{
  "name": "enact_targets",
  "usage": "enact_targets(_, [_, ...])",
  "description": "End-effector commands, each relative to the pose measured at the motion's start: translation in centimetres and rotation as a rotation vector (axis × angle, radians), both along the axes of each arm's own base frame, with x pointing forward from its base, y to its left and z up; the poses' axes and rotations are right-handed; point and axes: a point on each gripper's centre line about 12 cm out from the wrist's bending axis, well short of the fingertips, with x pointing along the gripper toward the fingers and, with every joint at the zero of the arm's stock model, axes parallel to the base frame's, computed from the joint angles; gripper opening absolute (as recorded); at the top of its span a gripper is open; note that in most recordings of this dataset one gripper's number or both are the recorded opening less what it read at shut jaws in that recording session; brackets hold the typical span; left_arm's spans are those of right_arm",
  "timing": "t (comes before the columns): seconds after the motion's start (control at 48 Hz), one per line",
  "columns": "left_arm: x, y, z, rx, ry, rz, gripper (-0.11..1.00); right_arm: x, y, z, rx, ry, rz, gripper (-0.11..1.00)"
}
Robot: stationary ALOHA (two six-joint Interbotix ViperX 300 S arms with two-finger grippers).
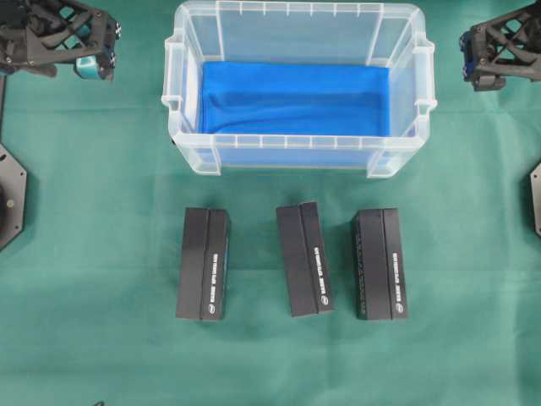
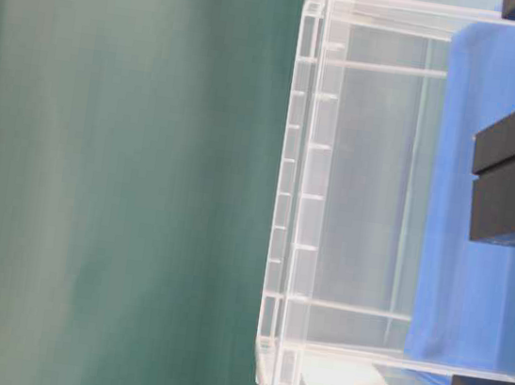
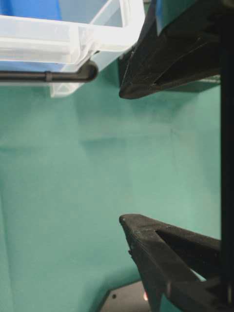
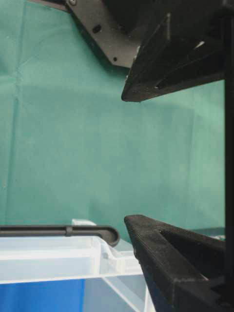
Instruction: Take out the box from the case.
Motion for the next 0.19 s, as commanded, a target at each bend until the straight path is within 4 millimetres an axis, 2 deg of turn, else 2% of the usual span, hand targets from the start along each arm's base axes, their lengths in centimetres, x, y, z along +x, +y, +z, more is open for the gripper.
enact_targets(0.0, [-0.11, -0.14, 0.76, 0.011, -0.027, -0.002, 0.97, -0.04, -0.1, 0.31, -0.004, -0.013, -0.006, 0.91])
enact_targets(0.167, [-0.09, -0.12, 0.72, 0.011, -0.026, -0.002, 0.97, -0.06, -0.11, 0.26, -0.005, -0.012, -0.007, 0.91])
